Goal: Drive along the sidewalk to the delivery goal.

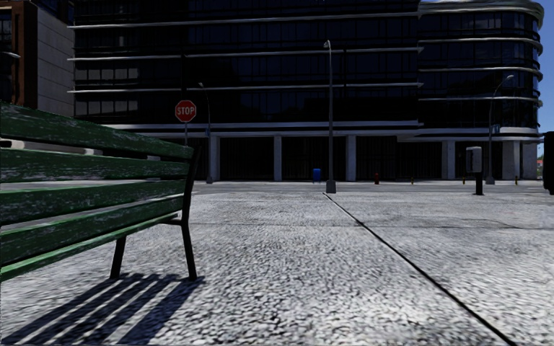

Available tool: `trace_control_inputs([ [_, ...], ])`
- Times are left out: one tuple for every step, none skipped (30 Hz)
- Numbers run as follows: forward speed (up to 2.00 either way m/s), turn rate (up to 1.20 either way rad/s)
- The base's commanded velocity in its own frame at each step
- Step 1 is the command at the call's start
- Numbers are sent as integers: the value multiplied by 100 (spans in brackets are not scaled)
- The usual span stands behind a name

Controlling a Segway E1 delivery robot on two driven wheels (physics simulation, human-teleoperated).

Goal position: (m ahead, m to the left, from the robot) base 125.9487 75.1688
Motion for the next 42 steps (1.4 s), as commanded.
trace_control_inputs([
  [0, -57],
  [0, -57],
  [0, -57],
  [0, -56],
  [0, -51],
  [0, -51],
  [0, -48],
  [0, -48],
  [0, -47],
  [0, -45],
  [0, -45],
  [0, -40],
  [0, -31],
  [0, -7],
  [0, -7],
  [0, 0],
  [0, 0],
  [0, 0],
  [0, 0],
  [0, 0],
  [0, 0],
  [0, 0],
  [0, 0],
  [0, 0],
  [0, 0],
  [0, 0],
  [0, 0],
  [19, 0],
  [50, 0],
  [90, 0],
  [90, 0],
  [120, -15],
  [135, -19],
  [142, -21],
  [142, -21],
  [143, -24],
  [144, -26],
  [144, -27],
  [144, -27],
  [144, -27],
  [144, -27],
  [144, -27],
])
